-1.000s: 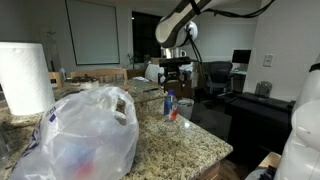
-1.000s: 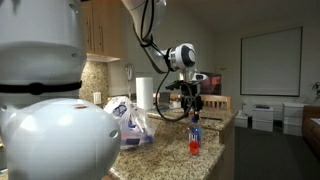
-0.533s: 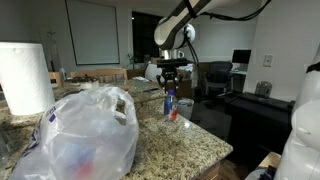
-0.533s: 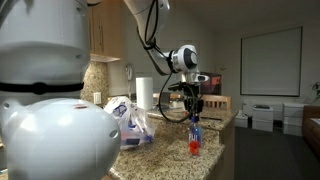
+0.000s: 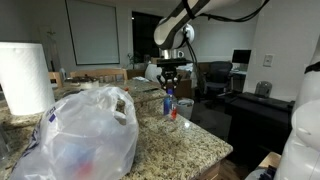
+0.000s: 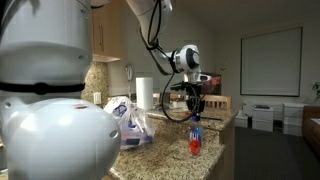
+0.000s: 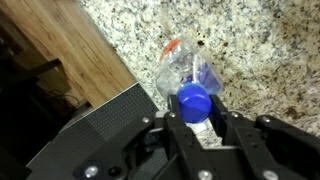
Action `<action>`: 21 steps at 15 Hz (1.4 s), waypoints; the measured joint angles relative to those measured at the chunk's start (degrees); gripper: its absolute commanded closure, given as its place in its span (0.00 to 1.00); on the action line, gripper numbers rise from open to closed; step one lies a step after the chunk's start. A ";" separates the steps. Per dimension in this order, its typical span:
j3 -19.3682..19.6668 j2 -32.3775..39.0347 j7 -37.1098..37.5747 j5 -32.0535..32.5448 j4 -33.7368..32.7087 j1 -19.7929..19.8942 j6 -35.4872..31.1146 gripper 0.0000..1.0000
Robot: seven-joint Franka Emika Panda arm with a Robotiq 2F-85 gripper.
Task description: Put the plastic bottles into the plastic bag
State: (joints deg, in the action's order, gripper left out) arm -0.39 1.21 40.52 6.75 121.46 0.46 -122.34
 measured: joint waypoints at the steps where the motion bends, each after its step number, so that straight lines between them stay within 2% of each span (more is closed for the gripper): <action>1: 0.11 0.00 0.00 -0.25 0.00 0.00 0.00 0.87; 4: 0.71 -0.48 -2.40 -4.31 -0.31 0.06 0.01 0.87; 10: 2.73 -5.91 -20.13 -24.12 -1.98 0.21 1.62 0.87; 16: 2.36 -5.47 -33.80 -38.88 -6.02 -0.85 11.75 0.87; 21: 0.65 0.15 -40.51 -45.69 -10.39 -2.14 21.99 0.87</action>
State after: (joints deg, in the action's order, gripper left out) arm 0.26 1.37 0.01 -38.94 111.06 -1.68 -100.35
